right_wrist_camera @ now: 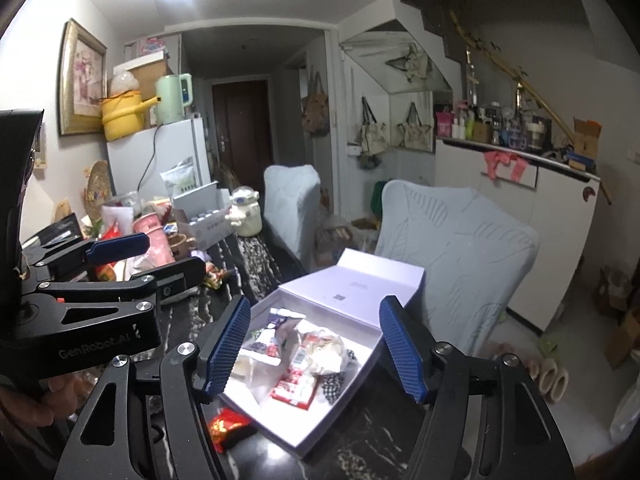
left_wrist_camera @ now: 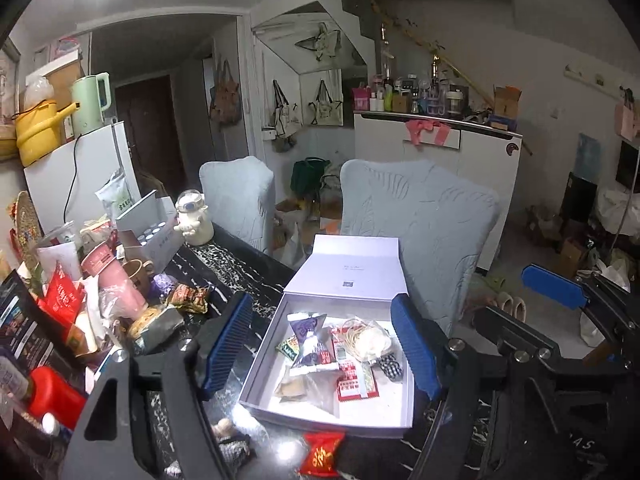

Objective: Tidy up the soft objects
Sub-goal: 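Withdraw both tools from the box toward the red packet and gingham item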

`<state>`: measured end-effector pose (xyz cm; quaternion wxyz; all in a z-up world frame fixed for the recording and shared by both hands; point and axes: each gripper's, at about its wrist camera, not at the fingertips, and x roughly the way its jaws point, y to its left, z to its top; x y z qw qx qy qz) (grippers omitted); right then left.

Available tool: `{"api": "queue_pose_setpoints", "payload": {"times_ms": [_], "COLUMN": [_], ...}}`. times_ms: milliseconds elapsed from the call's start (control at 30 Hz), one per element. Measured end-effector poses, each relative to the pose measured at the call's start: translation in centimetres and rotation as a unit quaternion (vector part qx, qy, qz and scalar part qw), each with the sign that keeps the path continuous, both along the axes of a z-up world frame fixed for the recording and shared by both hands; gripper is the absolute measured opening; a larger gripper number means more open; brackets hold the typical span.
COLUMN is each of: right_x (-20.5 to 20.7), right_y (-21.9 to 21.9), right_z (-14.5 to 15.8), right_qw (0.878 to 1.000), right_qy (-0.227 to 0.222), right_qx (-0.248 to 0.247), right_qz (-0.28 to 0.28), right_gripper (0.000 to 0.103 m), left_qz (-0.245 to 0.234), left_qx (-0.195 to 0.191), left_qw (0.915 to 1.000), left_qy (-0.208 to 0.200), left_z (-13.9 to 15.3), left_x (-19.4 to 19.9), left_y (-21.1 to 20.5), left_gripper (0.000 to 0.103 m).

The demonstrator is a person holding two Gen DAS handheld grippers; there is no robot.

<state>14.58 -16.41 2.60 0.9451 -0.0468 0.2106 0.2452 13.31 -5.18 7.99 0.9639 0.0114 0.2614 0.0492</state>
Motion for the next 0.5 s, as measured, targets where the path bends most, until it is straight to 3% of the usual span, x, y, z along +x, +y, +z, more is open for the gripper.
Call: {"api": "queue_pose_setpoints", "payload": {"times_ms": [100,500], "right_x": [-1.4,-5.7], "right_y": [-0.4,-0.9], "right_z": [0.4,-0.3], "right_qw": [1.0,1.0], "right_qy": [-0.007,-0.006], "right_qx": [0.001,0.005], "right_qz": [0.002,0.018], "right_gripper": [0.07,0.072], "left_qz": [0.004,0.015], "left_qx": [0.002,-0.017], "left_qw": [0.9999,0.9996], "left_qy": [-0.01,0.019], "left_z": [0.2,-2.3], "left_x": [-1.7,-6.0], "left_y": [-0.3,-0.5], "left_gripper": [0.079,0.08]}}
